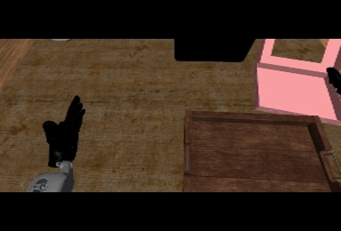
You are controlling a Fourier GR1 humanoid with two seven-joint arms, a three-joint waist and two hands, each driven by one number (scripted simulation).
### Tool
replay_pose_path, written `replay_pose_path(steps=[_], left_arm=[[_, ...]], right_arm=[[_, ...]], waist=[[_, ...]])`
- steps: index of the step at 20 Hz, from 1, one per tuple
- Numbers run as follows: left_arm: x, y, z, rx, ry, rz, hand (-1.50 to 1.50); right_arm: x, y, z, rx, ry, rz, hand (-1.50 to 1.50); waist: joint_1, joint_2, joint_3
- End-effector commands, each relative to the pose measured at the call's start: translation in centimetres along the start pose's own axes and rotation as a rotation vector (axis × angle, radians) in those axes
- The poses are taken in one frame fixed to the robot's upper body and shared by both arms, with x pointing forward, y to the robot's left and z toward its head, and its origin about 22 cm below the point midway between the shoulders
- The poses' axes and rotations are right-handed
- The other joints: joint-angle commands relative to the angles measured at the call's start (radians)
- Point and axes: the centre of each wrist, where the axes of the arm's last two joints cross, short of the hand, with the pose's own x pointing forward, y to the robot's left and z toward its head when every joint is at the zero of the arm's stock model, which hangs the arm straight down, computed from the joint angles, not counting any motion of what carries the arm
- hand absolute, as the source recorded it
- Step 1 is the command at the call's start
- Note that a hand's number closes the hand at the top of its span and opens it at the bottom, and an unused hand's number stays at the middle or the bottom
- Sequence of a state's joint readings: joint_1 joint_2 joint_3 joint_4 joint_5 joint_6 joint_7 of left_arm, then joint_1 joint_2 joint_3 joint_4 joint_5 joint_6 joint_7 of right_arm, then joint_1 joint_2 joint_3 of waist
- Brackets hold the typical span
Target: Pick the tomato from the tray and place it in the cardboard box
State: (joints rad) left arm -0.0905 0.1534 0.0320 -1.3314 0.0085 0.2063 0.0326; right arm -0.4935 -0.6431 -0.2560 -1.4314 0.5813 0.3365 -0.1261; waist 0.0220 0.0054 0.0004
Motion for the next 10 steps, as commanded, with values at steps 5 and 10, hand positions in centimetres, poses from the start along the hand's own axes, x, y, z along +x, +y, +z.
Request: replay_pose_path(steps=[5,10], left_arm=[[0.0,0.2,-0.5,-0.019,-0.006,-0.008,0.00],[0.2,-0.8,-0.3,-0.005,-0.007,-0.013,0.00]], right_arm=[[-4.8,5.6,-3.7,0.058,0.126,-0.025,1.50],[-5.1,6.7,-5.6,0.102,0.099,-0.222,-1.50]], waist=[[0.012,0.006,0.001],[0.003,0.001,0.001]])
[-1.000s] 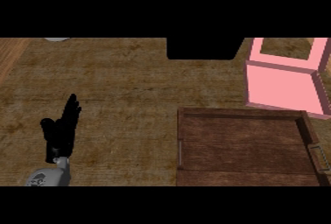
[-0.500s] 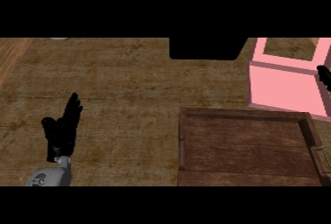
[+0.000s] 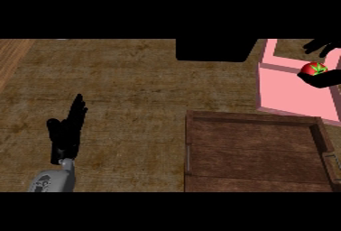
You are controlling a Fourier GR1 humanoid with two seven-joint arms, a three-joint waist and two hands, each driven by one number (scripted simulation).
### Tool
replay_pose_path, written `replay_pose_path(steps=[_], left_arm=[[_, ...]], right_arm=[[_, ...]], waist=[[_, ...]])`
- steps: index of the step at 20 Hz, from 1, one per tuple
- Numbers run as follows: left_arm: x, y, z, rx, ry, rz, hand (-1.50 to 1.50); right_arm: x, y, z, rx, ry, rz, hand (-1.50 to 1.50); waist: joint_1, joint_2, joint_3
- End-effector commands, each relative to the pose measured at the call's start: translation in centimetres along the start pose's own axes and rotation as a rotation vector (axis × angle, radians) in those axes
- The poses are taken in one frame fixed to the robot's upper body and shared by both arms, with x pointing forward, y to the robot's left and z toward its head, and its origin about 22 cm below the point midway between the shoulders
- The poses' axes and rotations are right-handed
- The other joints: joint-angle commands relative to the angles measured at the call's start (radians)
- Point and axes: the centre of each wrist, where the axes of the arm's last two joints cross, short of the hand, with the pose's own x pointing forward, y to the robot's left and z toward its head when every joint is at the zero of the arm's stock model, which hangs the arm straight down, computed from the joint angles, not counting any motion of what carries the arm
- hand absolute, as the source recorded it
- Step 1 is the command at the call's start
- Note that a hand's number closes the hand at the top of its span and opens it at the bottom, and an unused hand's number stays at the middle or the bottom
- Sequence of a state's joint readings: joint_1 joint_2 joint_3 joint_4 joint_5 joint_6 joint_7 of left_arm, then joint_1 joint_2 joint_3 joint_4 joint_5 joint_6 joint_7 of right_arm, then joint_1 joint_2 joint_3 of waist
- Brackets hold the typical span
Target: Pick the tomato from the tray and place it in the cardboard box
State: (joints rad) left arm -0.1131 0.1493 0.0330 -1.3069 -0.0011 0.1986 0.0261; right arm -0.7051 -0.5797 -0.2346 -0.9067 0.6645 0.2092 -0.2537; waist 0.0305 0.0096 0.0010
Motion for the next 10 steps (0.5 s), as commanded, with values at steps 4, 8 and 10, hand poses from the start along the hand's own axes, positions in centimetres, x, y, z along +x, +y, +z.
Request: replay_pose_path(steps=[4,8,10], left_arm=[[-0.9,1.4,-0.1,-0.003,0.010,0.012,0.00],[0.3,-0.1,-0.3,0.014,-0.004,0.012,0.00],[-0.4,-0.2,0.1,0.015,0.027,0.003,0.00]], right_arm=[[-2.6,1.3,-0.9,-0.014,-0.086,-0.260,-1.50],[-3.5,2.7,-0.6,-0.037,-0.176,-0.490,-1.50],[-4.9,0.3,0.2,-0.061,-0.183,-0.595,-1.50]], waist=[[-0.004,0.001,0.000],[-0.013,-0.002,0.001],[-0.019,-0.003,0.001]])
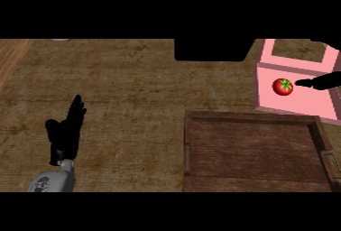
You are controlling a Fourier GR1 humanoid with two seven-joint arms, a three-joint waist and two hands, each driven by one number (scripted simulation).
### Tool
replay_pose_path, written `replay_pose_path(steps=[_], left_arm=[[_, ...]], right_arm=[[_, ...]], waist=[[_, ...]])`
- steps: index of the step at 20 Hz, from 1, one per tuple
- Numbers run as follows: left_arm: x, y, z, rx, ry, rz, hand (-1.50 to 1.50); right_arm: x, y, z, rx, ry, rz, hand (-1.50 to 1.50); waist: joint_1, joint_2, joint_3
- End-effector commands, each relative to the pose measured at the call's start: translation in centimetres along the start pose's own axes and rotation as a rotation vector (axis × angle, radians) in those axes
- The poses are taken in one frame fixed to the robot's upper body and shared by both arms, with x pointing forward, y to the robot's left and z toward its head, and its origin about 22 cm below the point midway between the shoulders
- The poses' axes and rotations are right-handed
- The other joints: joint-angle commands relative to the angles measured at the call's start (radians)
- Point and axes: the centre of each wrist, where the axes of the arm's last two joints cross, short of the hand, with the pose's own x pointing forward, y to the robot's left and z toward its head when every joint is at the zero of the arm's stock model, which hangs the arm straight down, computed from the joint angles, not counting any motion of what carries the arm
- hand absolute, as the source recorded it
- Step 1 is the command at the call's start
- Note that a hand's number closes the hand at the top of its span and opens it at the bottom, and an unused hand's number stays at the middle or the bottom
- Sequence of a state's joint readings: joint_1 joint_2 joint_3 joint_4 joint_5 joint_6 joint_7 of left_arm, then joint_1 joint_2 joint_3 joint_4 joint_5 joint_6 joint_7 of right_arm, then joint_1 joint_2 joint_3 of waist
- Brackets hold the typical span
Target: Pick the tomato from the tray and place it in the cardboard box
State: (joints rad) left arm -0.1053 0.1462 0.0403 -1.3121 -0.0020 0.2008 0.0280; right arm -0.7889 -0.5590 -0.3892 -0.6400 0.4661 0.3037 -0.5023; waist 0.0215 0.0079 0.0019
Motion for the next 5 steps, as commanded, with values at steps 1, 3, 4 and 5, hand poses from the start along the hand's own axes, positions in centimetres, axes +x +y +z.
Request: replay_pose_path(steps=[1,3,4,5], left_arm=[[0.5,0.4,0.0,0.000,-0.016,0.000,0.00],[0.4,0.6,-0.1,0.007,0.002,-0.005,0.00],[-0.2,-0.2,0.6,-0.018,-0.012,0.001,0.00],[0.6,0.4,-0.1,-0.013,0.000,-0.008,0.00]], right_arm=[[-0.6,-2.4,0.5,-0.042,-0.048,-0.236,-1.50],[-0.8,-4.5,1.3,-0.069,-0.025,-0.288,-1.50],[-1.2,-5.3,1.8,-0.102,-0.010,-0.303,-1.50],[-2.4,-6.1,3.4,-0.145,-0.013,-0.312,-1.50]], waist=[[-0.003,-0.003,0.000],[-0.003,-0.001,0.000],[0.002,0.000,0.000],[0.006,0.005,0.001]])
